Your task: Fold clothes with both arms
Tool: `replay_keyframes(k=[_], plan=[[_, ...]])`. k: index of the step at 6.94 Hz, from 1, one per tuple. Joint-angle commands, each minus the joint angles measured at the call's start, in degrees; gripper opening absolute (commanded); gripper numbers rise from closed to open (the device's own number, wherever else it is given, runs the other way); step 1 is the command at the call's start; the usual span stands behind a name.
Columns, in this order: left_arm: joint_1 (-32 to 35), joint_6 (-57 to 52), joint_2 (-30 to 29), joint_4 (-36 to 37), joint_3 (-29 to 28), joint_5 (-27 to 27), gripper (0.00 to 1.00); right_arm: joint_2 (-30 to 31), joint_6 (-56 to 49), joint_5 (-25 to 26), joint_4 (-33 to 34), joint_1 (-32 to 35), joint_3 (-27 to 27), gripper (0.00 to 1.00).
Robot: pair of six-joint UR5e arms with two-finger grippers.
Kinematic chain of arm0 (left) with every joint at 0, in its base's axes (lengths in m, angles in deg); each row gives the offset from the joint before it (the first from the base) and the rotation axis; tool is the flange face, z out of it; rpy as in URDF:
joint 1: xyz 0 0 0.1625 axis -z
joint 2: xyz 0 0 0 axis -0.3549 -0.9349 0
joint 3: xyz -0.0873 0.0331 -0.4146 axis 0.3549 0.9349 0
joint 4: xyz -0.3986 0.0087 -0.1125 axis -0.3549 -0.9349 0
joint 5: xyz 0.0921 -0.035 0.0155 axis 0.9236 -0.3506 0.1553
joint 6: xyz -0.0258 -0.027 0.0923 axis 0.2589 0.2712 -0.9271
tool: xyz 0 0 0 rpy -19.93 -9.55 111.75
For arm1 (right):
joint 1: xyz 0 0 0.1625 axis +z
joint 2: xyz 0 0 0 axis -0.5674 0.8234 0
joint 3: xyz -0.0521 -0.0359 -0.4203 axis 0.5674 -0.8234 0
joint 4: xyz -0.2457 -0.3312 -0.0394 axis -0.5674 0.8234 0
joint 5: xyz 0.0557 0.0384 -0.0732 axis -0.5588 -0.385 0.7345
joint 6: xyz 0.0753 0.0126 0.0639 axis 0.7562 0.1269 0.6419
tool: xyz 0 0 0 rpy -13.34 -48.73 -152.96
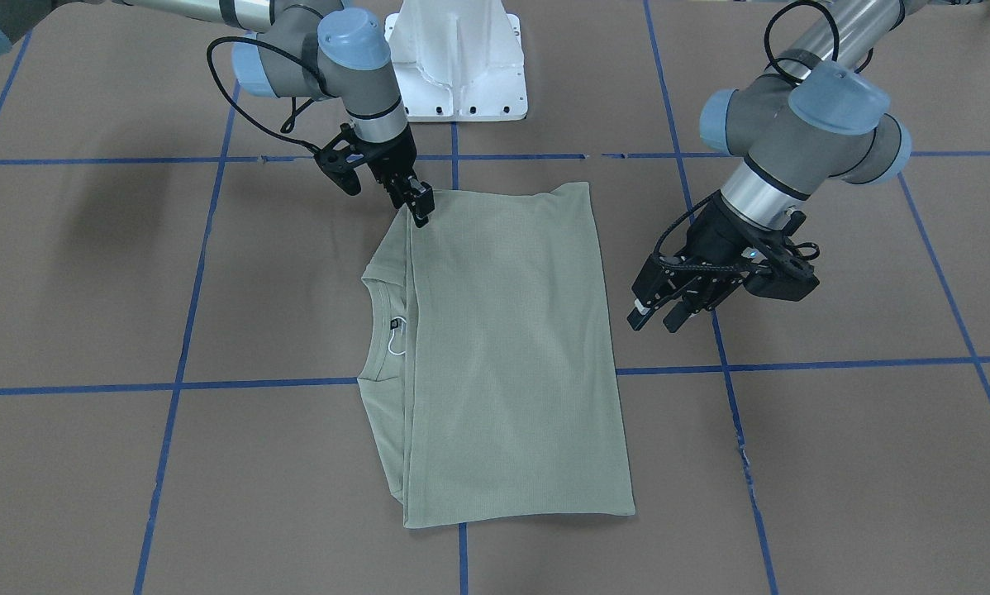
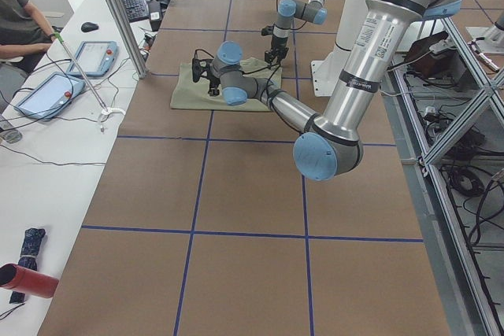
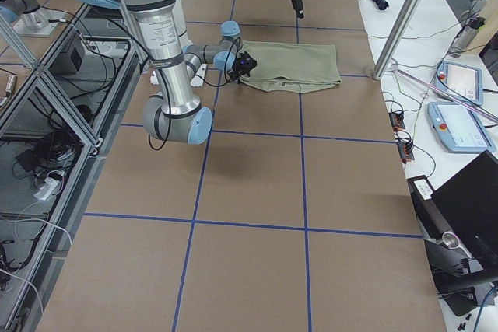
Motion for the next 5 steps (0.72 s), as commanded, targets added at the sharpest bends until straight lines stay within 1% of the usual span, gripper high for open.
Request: replay_keyframes(k=[1,2,5], plan=[[0.0,0.0,0.0,0.0,-0.06,0.0,0.67,0.07,0.02,-0.02,0.0,-0.6,0.21,0.32],[0.0,0.0,0.0,0.0,-0.06,0.0,0.67,0.15,-0.07,-0.29,0.0,-0.69,0.3,0.01],[0.0,0.0,0.0,0.0,-0.06,0.0,0.67,0.95,-0.77,-0.46,0.0,-0.87,2.14,0.0]])
